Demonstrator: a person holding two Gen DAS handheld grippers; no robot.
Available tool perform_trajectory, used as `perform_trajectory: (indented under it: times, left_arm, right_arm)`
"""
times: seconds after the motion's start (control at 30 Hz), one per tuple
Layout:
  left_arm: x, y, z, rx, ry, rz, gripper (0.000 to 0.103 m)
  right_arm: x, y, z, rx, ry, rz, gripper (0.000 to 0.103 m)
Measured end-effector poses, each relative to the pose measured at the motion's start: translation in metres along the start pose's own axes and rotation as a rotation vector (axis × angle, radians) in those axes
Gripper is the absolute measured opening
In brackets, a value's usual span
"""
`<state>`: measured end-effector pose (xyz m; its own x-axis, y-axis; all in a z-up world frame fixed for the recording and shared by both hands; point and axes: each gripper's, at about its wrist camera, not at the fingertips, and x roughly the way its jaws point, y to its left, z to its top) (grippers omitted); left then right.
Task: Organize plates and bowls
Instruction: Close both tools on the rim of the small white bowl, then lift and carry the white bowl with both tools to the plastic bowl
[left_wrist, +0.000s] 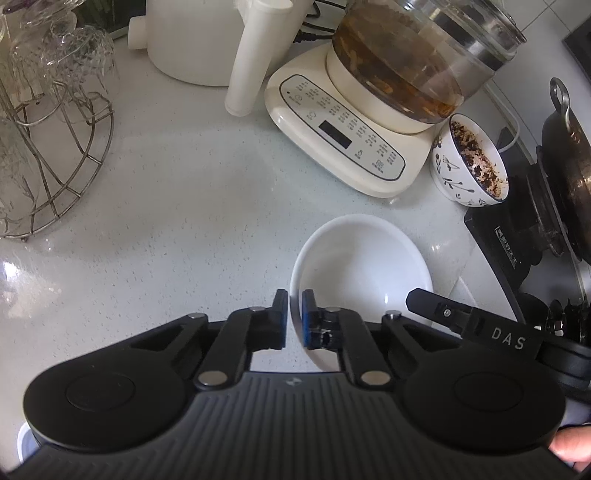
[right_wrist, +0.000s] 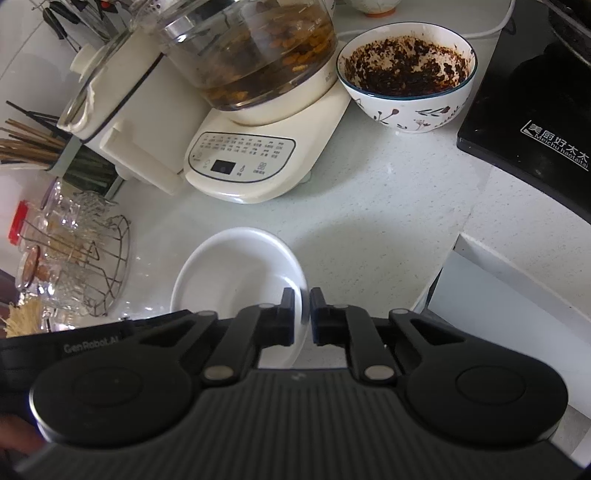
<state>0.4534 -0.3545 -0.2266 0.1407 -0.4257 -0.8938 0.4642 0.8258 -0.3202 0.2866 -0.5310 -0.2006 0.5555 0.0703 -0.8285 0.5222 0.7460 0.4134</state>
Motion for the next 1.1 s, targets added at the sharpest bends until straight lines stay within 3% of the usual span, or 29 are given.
perform_trajectory:
  times: [0.4,1.1]
  left_arm:
    - [-0.030,0.005,-0.007,-0.036,-0.054,-0.028,0.007]
    - [-0.154,0.010,-0.023,-0.079,-0.253,-0.053,0.007]
  right_arm:
    - [-0.013,0.009,-0.001,-0.032,-0.011,0.024,0.008]
    - [-0.085,0.069,0.005,-0.156,-0.089,0.145,0.008]
